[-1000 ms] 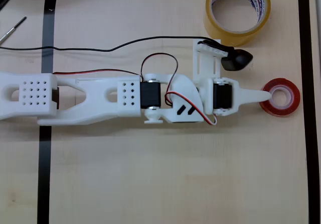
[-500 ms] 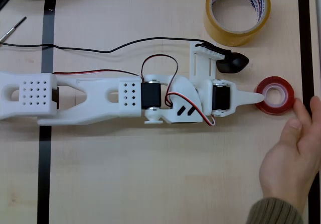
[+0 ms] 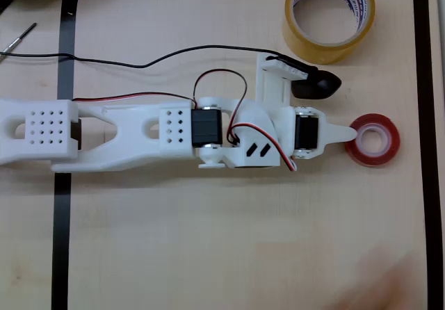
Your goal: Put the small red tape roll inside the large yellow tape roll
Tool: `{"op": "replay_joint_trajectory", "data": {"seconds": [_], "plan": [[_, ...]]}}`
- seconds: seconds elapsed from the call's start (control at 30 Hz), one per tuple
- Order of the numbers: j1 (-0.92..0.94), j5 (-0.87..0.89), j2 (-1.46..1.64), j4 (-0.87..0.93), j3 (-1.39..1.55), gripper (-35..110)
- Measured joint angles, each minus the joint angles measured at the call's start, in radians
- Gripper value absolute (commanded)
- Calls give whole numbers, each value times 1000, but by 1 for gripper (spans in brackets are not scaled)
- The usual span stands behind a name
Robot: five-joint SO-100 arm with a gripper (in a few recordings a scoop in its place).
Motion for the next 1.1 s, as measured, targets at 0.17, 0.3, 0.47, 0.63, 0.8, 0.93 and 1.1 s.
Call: {"op": "replay_joint_trajectory", "data": {"seconds": [0.17, 0.3, 0.47, 0.63, 0.8, 0.93, 1.1], "plan": [[14, 0, -20, 187, -109, 0], [25, 0, -3, 318, -144, 0], [32, 0, 37, 451, -152, 0], [48, 0, 75, 612, -155, 0], [89, 0, 78, 785, -149, 0], [103, 0, 92, 848, -150, 0], [120, 0, 114, 917, -149, 0]]}}
